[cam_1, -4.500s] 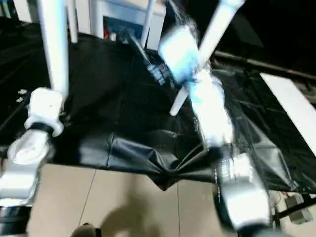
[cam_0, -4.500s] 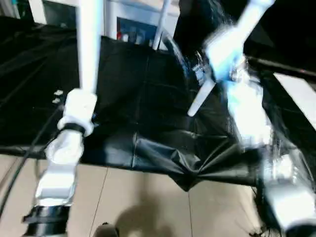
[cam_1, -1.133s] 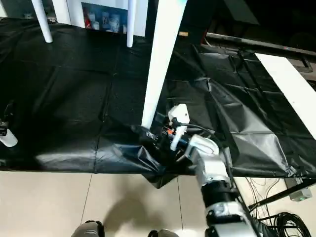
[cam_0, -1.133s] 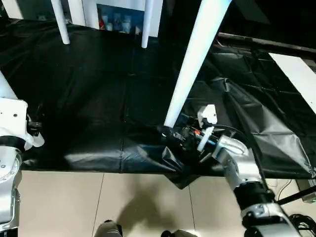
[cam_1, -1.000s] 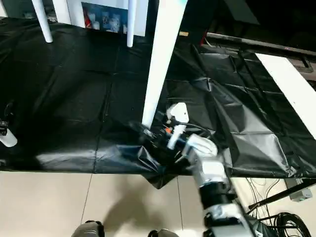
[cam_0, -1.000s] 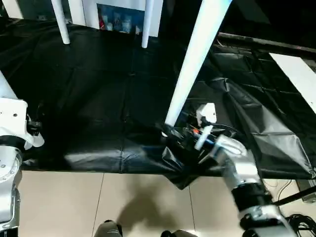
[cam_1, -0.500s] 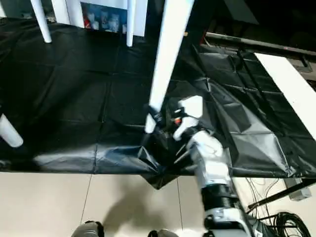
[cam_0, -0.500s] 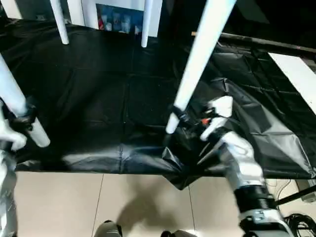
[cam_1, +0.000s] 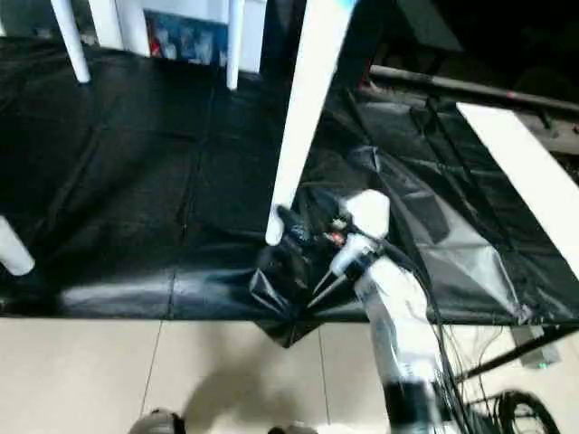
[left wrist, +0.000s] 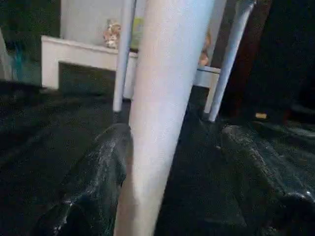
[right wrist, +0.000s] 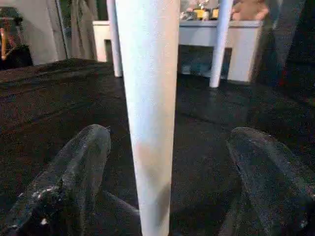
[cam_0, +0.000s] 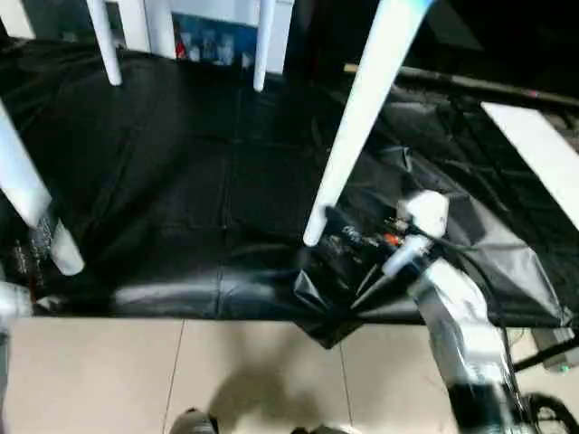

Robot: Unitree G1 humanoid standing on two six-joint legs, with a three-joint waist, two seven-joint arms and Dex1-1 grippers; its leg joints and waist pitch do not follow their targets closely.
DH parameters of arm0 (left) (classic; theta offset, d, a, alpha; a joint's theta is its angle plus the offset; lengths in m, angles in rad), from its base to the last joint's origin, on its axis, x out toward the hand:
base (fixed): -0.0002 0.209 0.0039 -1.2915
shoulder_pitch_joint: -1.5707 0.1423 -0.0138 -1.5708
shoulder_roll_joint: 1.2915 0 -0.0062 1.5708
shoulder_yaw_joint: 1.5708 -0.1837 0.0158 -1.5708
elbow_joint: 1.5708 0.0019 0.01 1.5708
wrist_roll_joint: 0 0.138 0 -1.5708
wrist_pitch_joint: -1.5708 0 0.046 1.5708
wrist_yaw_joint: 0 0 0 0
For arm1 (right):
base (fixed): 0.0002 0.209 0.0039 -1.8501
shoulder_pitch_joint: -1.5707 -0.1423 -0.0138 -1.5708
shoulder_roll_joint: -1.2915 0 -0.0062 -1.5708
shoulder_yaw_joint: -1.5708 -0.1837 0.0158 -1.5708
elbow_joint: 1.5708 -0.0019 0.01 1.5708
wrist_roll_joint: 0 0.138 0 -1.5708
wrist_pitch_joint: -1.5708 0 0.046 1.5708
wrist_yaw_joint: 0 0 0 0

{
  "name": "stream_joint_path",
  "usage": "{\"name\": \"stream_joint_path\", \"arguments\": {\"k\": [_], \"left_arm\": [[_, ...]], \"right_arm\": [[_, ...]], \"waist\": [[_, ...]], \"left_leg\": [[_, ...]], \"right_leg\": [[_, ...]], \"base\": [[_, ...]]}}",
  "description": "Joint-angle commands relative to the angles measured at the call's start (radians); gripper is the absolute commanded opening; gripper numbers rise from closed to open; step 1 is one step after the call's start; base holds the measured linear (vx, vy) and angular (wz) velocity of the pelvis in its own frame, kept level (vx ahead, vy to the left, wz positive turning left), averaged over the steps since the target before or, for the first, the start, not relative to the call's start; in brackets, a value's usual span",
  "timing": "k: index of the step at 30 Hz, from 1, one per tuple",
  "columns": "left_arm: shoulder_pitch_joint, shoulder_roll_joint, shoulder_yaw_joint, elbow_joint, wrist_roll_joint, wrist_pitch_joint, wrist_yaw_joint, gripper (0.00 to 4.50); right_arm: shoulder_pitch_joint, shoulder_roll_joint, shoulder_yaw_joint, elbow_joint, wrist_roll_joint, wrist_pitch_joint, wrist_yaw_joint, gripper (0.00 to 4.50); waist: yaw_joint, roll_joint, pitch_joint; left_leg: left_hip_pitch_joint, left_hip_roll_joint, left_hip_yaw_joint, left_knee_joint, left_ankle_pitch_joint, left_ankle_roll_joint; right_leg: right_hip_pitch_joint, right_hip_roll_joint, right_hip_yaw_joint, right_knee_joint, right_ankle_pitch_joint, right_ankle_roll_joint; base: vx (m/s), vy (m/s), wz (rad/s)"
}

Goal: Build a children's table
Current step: Flip table

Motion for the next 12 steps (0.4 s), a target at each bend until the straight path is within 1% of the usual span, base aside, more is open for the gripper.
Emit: {"name": "stream_joint_path", "arguments": {"k": [1, 2, 3, 4, 5, 6, 7, 8, 9, 10, 11, 12], "left_arm": [[0.063, -0.049, -0.023, -0.087, -0.028, 0.025, 0.011, 3.29], [0.088, -0.069, -0.037, -0.105, -0.020, 0.025, 0.023, 3.29], [0.110, -0.087, -0.053, -0.119, -0.006, 0.024, 0.035, 3.29], [0.175, -0.120, -0.129, -0.142, 0.082, 0.031, 0.074, 3.29], [0.198, -0.146, -0.169, -0.147, 0.154, 0.042, 0.127, 3.29], [0.198, -0.146, -0.169, -0.147, 0.154, 0.042, 0.127, 3.29], [0.207, -0.159, -0.186, -0.145, 0.191, 0.046, 0.158, 3.29], [0.208, -0.183, -0.208, -0.141, 0.254, 0.029, 0.204, 3.29], [0.210, -0.187, -0.226, -0.141, 0.276, 0.015, 0.210, 3.29], [0.212, -0.188, -0.241, -0.140, 0.292, 0.003, 0.212, 3.29], [0.213, -0.188, -0.256, -0.137, 0.307, -0.008, 0.212, 3.29], [0.208, -0.186, -0.271, -0.134, 0.325, -0.008, 0.219, 3.29]], "right_arm": [[0.061, -0.014, -0.022, -0.119, 0.005, 0.040, -0.030, 4.15], [0.079, -0.016, -0.023, -0.148, 0.006, 0.056, -0.040, 4.15], [0.092, -0.018, -0.024, -0.171, 0.005, 0.071, -0.051, 4.15], [0.121, -0.022, -0.027, -0.227, -0.031, 0.113, -0.099, 4.15], [0.135, -0.026, -0.025, -0.255, -0.067, 0.149, -0.135, 4.15], [0.135, -0.026, -0.025, -0.255, -0.067, 0.149, -0.135, 4.15], [0.142, -0.028, -0.022, -0.267, -0.086, 0.167, -0.154, 4.15], [0.146, -0.029, -0.017, -0.278, -0.105, 0.192, -0.172, 4.15], [0.150, -0.029, -0.013, -0.284, -0.111, 0.201, -0.183, 4.15], [0.153, -0.028, -0.009, -0.288, -0.117, 0.207, -0.193, 4.15], [0.156, -0.026, -0.005, -0.290, -0.122, 0.210, -0.204, 4.15], [0.159, -0.022, -0.002, -0.286, -0.129, 0.215, -0.218, 4.15]], "waist": [[0.001, 0.039, -0.058], [0.005, 0.036, -0.059], [0.002, 0.036, -0.051], [0.001, 0.033, -0.051], [-0.002, 0.031, -0.049], [-0.004, 0.031, -0.049], [-0.005, 0.028, -0.052], [-0.008, 0.028, -0.049], [-0.010, 0.027, -0.049], [-0.011, 0.026, -0.047], [-0.012, 0.026, -0.047], [-0.014, 0.028, -0.047]], "left_leg": [[0.041, 0.051, -0.029, -0.090, -0.453, -0.086], [0.041, 0.056, -0.032, -0.093, -0.467, -0.092], [0.040, 0.055, -0.033, -0.095, -0.491, -0.094], [0.044, 0.052, -0.035, -0.093, -0.532, -0.100], [0.047, 0.051, -0.037, -0.091, -0.557, -0.106], [0.049, 0.051, -0.040, -0.092, -0.565, -0.111], [0.052, 0.047, -0.041, -0.086, -0.572, -0.111], [0.052, 0.047, -0.047, -0.088, -0.587, -0.112], [0.053, 0.047, -0.050, -0.087, -0.596, -0.114], [0.055, 0.045, -0.055, -0.086, -0.617, -0.114], [0.056, 0.045, -0.060, -0.086, -0.637, -0.116], [0.056, 0.046, -0.064, -0.088, -0.651, -0.119]], "right_leg": [[0.013, -0.071, 0.050, -0.094, -0.345, -0.094], [0.017, -0.075, 0.050, -0.097, -0.365, -0.084], [0.012, -0.072, 0.051, -0.102, -0.393, -0.076], [0.011, -0.074, 0.051, -0.112, -0.472, -0.052], [0.005, -0.075, 0.052, -0.120, -0.535, -0.027], [0.005, -0.075, 0.051, -0.124, -0.563, -0.014], [0.001, -0.077, 0.049, -0.130, -0.604, 0.003], [0.001, -0.075, 0.044, -0.138, -0.631, 0.012], [0.002, -0.076, 0.041, -0.139, -0.639, 0.015], [0.002, -0.078, 0.034, -0.146, -0.665, 0.019], [0.005, -0.080, 0.028, -0.150, -0.678, 0.017], [0.007, -0.079, 0.023, -0.150, -0.672, 0.014]], "base": [[0.000, 0.000, 0.00], [0.000, 0.000, 0.00], [0.000, 0.000, 0.00], [0.000, 0.000, 0.00], [0.000, 0.000, 0.00], [0.000, 0.000, 0.00], [0.000, 0.000, 0.00], [0.000, 0.000, 0.00], [-0.053, 0.012, -0.06], [-0.054, 0.022, -0.09], [-0.054, 0.022, -0.09], [0.000, 0.000, 0.00]]}}
